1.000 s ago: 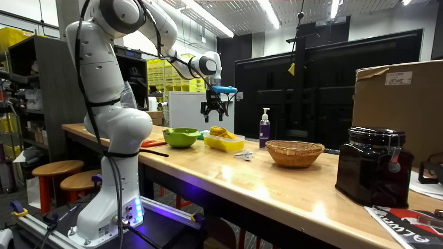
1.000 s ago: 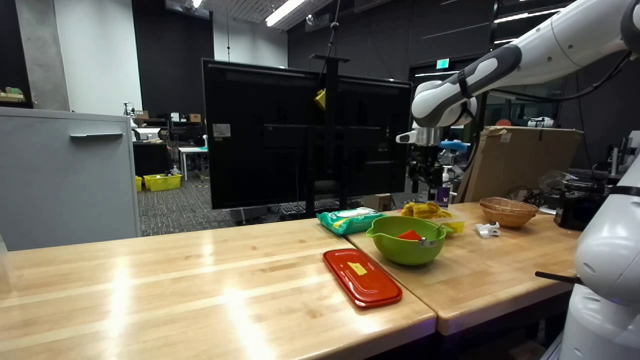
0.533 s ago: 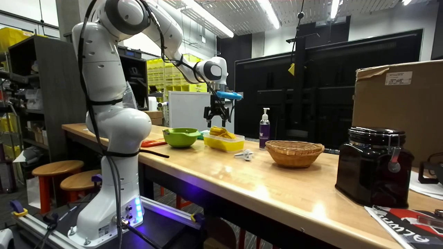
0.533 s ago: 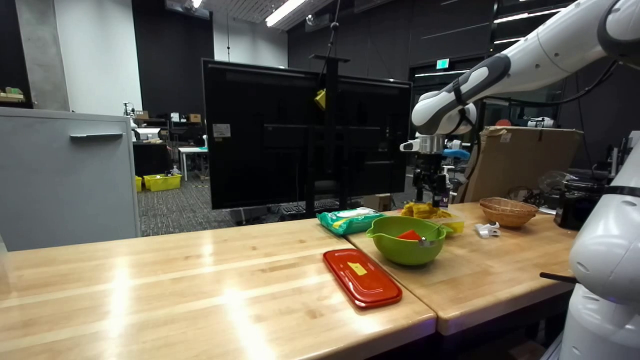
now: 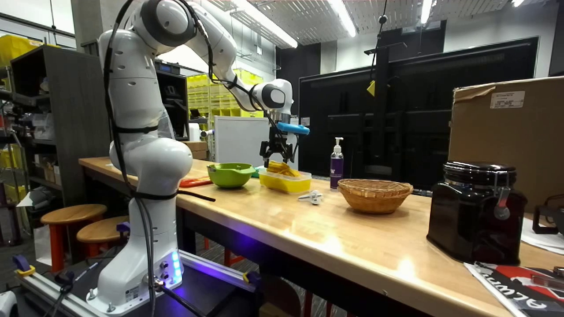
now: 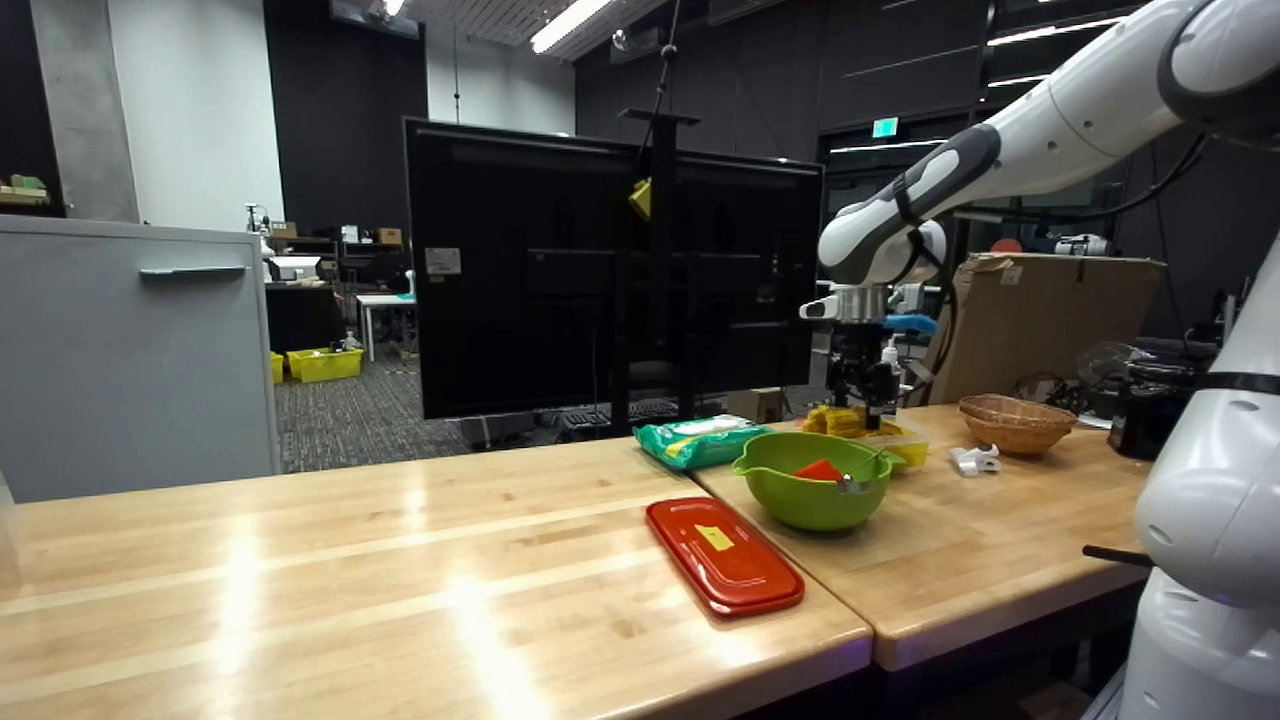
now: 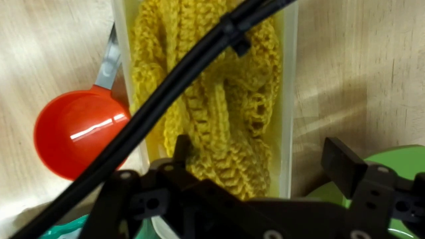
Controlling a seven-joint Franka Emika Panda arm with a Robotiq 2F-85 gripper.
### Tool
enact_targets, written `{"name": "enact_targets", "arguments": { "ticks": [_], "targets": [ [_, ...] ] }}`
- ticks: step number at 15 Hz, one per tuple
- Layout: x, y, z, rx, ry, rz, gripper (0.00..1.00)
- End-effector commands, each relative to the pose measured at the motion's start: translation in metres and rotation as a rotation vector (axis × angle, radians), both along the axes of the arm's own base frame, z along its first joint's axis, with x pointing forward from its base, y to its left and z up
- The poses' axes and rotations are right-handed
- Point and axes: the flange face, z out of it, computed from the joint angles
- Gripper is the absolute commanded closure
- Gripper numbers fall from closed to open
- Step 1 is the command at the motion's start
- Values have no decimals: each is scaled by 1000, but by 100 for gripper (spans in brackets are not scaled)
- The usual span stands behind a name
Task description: Pick the yellow cloth and wipe the table
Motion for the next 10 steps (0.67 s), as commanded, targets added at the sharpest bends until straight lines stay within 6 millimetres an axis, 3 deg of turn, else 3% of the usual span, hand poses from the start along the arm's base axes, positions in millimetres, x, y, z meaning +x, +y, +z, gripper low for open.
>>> {"name": "enact_targets", "arguments": {
  "ticks": [1,10],
  "targets": [
    [6,-2,-8,26,0,5,26],
    [4,-3,-14,30,16,0,92]
  ]
}}
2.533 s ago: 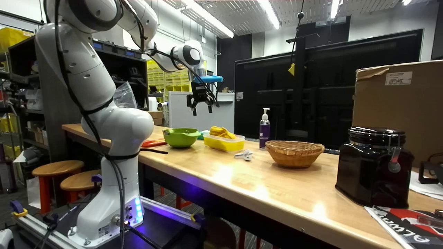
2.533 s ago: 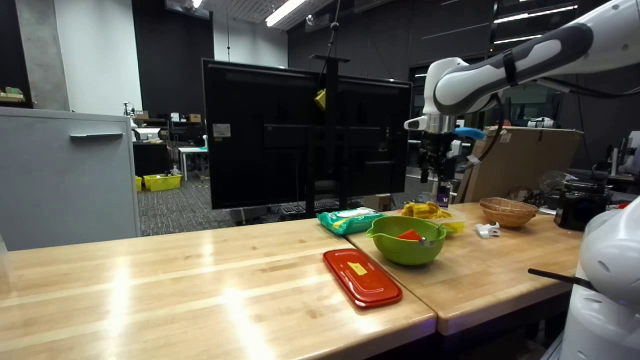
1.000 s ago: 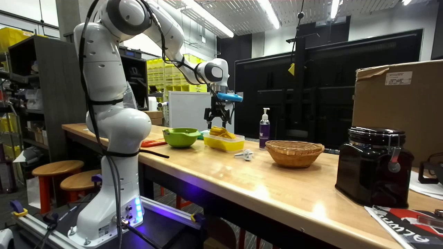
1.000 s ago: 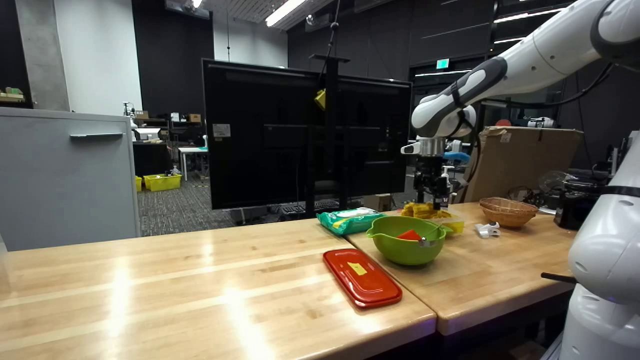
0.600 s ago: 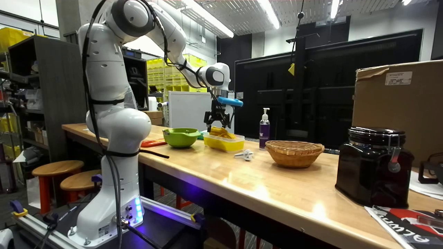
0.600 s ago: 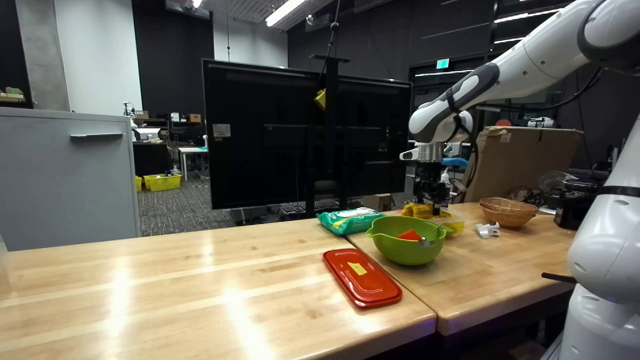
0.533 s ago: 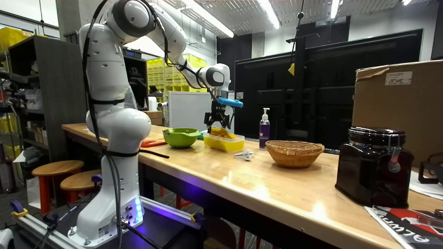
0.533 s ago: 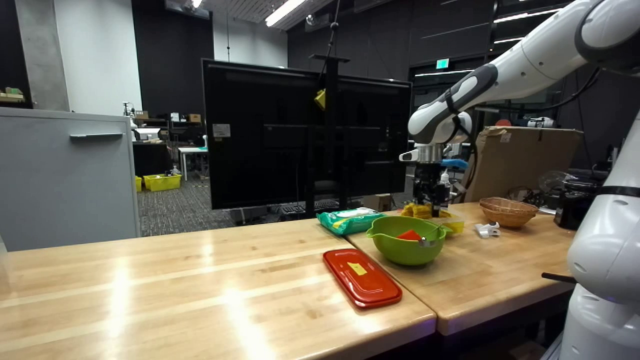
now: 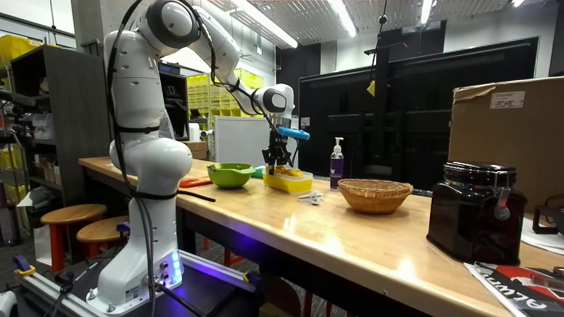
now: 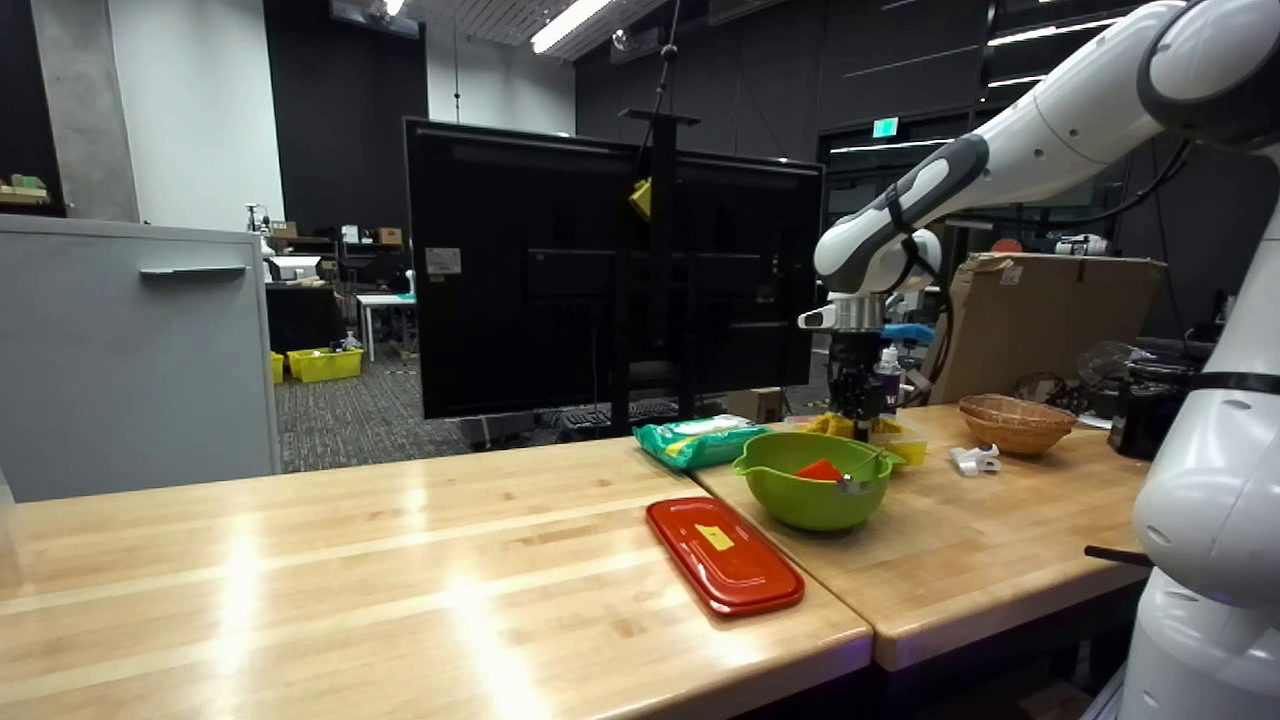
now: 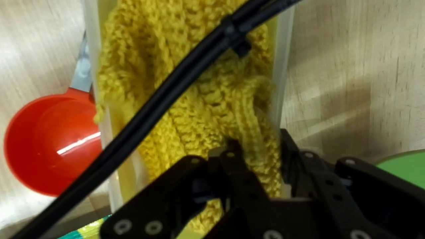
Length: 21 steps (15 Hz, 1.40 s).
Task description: Pick the yellow cloth and wipe the table
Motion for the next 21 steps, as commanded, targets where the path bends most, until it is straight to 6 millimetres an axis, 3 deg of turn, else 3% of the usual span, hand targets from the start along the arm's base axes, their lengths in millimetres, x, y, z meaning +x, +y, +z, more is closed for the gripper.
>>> {"name": "enact_targets", "arguments": {
  "ticks": [1,20,21],
  "targets": [
    [2,-2,3,10,-14,3,99],
    [-11,19,36,-42,-52,-2,98],
    [-11,21,36,-42,-49,-1,66]
  ]
}}
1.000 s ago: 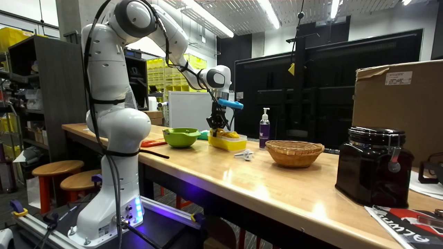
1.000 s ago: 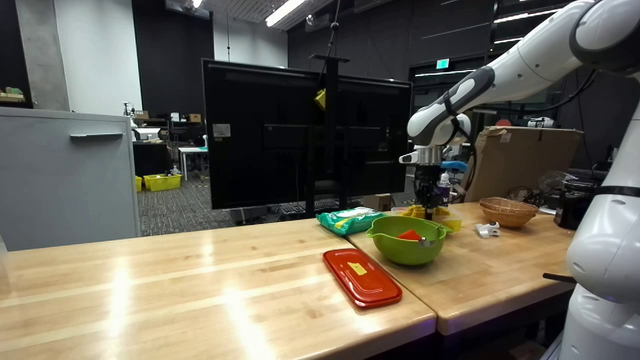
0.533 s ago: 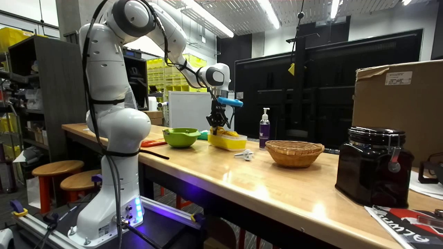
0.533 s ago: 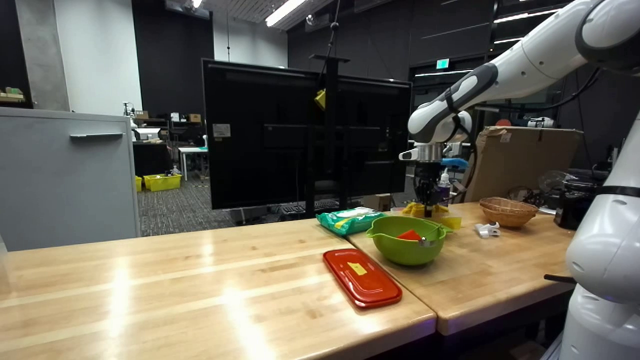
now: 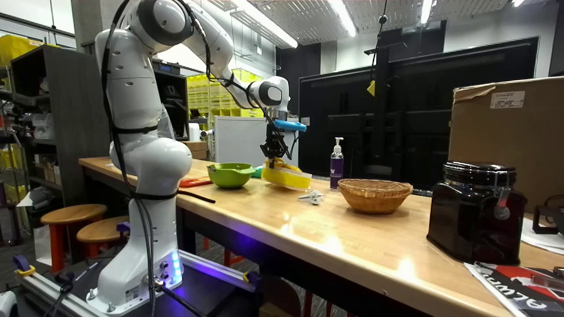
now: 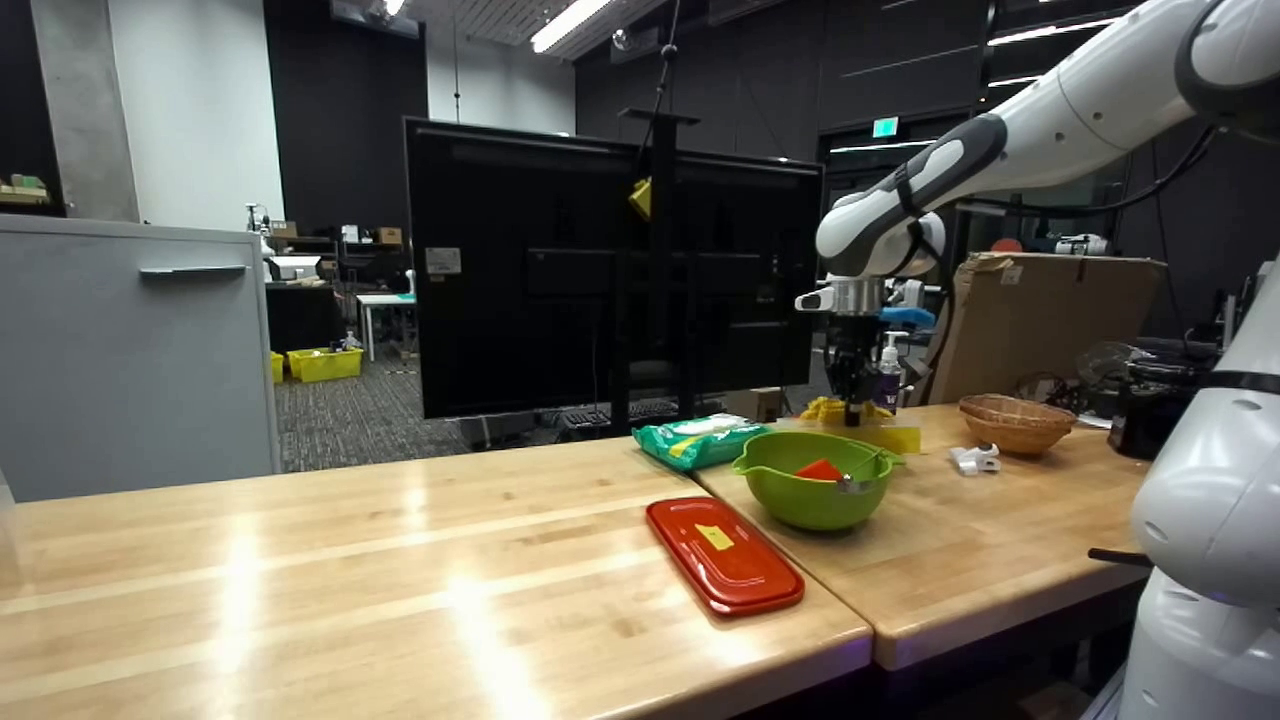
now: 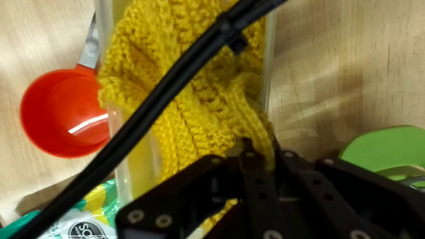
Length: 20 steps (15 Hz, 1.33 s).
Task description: Pick the yellow cloth and wipe the table
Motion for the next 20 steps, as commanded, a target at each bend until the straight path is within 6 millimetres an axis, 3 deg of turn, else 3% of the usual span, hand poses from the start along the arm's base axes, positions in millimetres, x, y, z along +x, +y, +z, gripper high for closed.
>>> {"name": "enact_targets", "arguments": {
  "ticks": [1,3,11,20],
  "targets": [
    [-8,7,7,-15,-2,-4,65],
    [-7,9,6,-15,1,-1,56],
    [-3,11,6,-11,0,9,0],
    [7,11,-11,22,10,22,0]
  ]
}}
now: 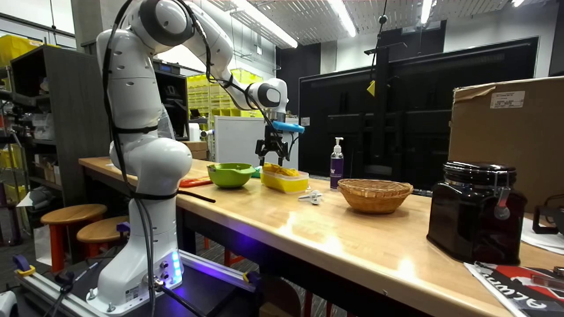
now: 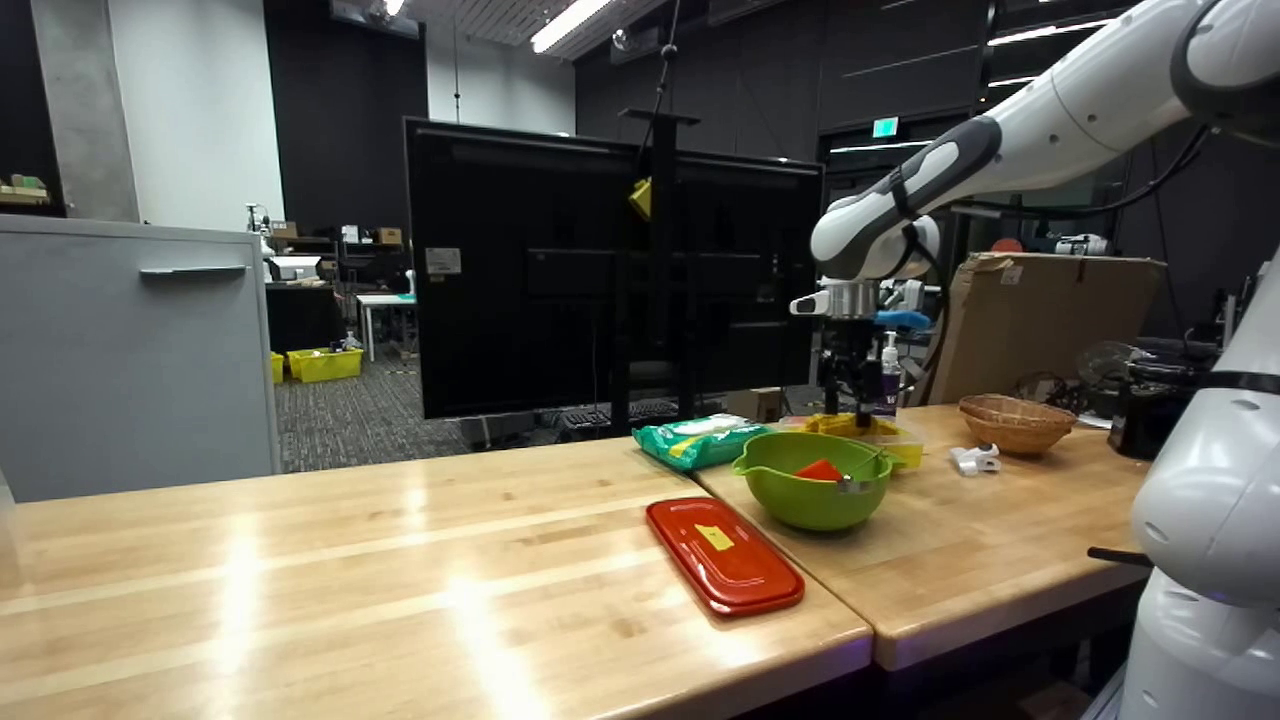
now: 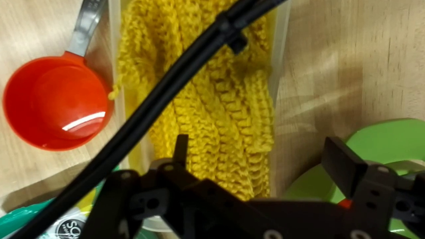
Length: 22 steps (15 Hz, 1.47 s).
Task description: Pick the yellow cloth and wipe the table
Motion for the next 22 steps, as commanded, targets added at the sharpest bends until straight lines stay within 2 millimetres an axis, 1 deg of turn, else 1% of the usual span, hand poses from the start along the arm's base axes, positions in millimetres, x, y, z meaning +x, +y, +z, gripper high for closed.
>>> {"name": "enact_targets", "arguments": {
  "ticks": [1,2,3,7,11,12,14,16,17,18,19,20,22],
  "targets": [
    [5,2,-7,18,0,11,8],
    [6,1,-8,18,2,14,26],
    [6,1,-10,19,5,15,31],
    [7,-1,-14,19,17,23,63],
    [5,-2,-12,14,19,27,94],
    [5,-2,-11,12,18,26,98],
    [4,-2,-9,8,17,26,100],
    [3,-1,-7,4,15,25,98],
    [3,-1,-6,3,16,26,99],
    [3,0,-5,2,16,25,94],
    [2,0,-5,1,16,23,67],
    [2,1,-5,0,17,23,67],
    [2,2,-5,-2,17,25,56]
  ]
}}
